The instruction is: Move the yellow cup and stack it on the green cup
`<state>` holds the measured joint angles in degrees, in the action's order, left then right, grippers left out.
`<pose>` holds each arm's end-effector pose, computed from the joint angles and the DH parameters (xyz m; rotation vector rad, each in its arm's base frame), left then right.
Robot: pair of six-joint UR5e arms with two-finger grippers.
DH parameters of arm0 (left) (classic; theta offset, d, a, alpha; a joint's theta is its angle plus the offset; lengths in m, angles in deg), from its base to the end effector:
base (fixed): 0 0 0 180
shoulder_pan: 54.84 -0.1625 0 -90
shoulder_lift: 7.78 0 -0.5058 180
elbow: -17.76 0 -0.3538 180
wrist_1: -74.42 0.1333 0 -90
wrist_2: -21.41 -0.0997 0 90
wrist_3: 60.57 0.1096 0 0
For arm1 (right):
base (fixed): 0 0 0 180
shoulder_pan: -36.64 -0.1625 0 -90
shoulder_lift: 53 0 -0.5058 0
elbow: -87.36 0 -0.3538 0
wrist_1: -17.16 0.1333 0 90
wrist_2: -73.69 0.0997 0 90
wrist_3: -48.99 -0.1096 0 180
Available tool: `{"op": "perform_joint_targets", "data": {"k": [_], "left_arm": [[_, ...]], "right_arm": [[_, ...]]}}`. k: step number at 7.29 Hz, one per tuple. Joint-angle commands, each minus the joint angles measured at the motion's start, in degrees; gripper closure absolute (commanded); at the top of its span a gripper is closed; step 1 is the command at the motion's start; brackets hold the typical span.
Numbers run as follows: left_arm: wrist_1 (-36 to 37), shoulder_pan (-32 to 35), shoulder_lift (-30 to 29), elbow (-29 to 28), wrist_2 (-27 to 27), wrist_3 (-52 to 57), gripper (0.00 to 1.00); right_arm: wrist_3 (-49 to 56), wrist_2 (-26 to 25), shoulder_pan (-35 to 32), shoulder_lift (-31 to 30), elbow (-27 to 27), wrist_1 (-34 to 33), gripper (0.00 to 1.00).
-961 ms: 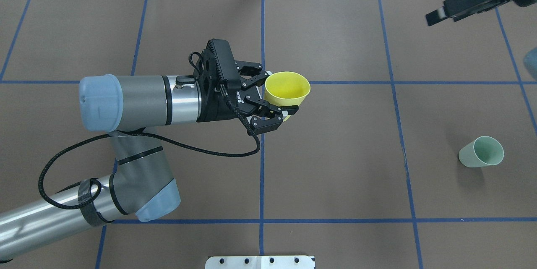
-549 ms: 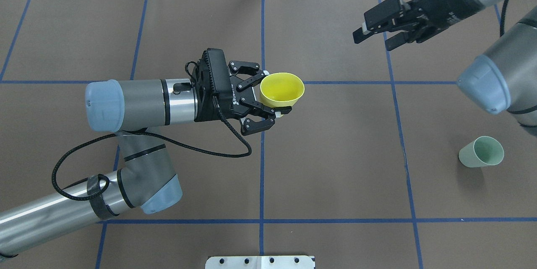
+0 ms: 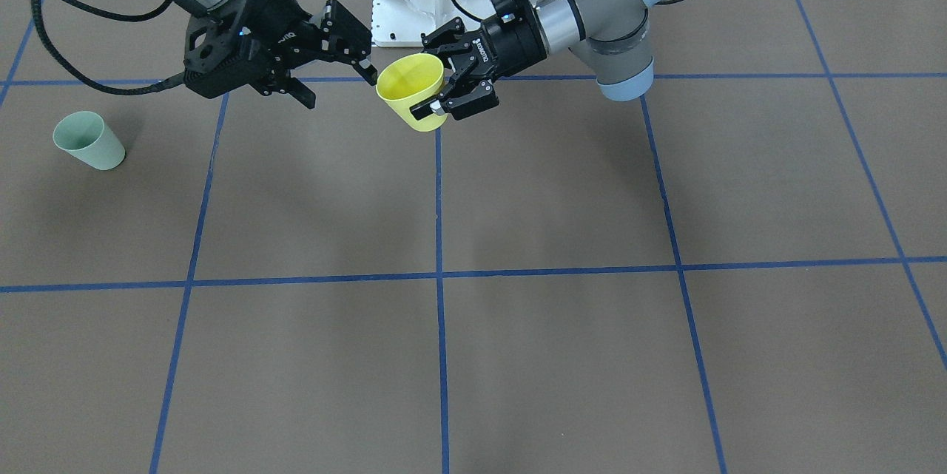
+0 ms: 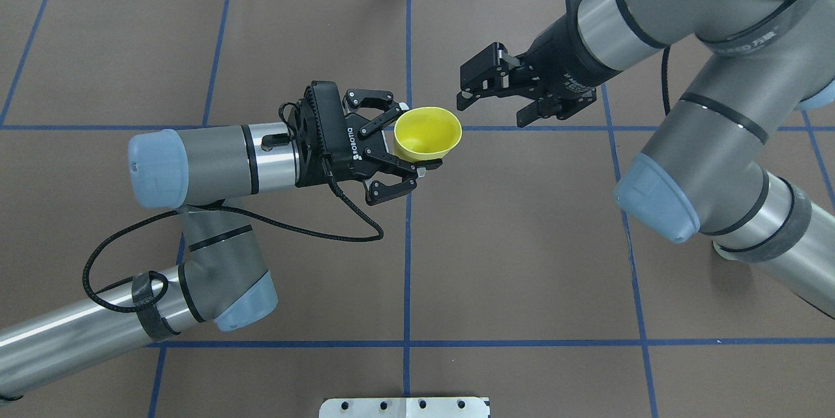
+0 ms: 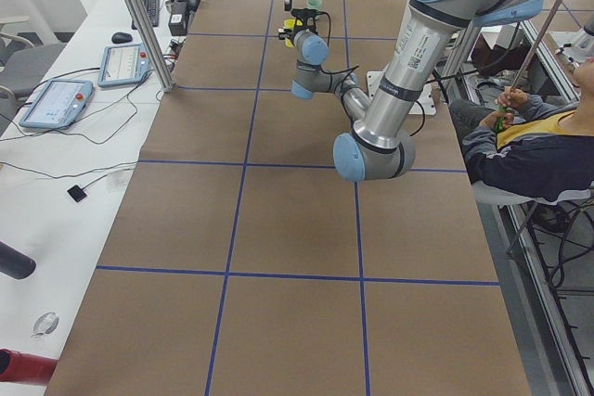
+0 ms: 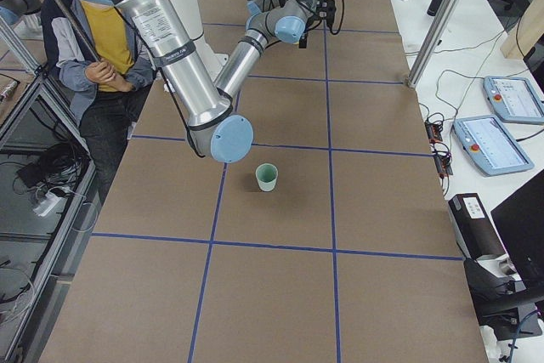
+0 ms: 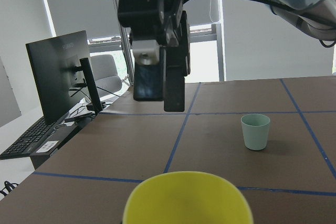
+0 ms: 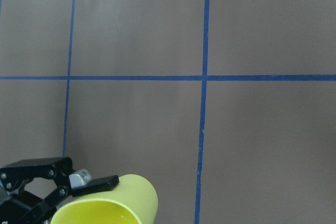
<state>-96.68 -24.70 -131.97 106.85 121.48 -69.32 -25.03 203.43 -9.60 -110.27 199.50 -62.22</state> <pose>0.4937 -0.4186 0.2514 1.6399 1.2609 0.7385 -0.3659 -0.4735 0.2429 0.0386 -1.2458 0.0619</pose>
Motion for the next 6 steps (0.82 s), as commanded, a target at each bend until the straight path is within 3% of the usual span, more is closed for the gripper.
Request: {"op": "perform_joint_targets", "data": {"k": [1, 4, 6], "left_arm": [[0.0, 0.0, 0.2, -0.7, -0.1, 0.0, 0.82], [0.0, 0.0, 0.1, -1.2, -1.0, 0.0, 0.82], [0.0, -0.1, 0.1, -1.2, -1.0, 0.0, 0.79]], "right_arm": [[-2.4, -5.4, 3.4, 0.5, 0.0, -0.3, 0.02], [-2.2, -12.5, 7.0, 1.2, -0.1, -0.4, 0.02], [-0.3, -14.2, 7.7, 1.1, -0.3, -0.7, 0.04]]}}
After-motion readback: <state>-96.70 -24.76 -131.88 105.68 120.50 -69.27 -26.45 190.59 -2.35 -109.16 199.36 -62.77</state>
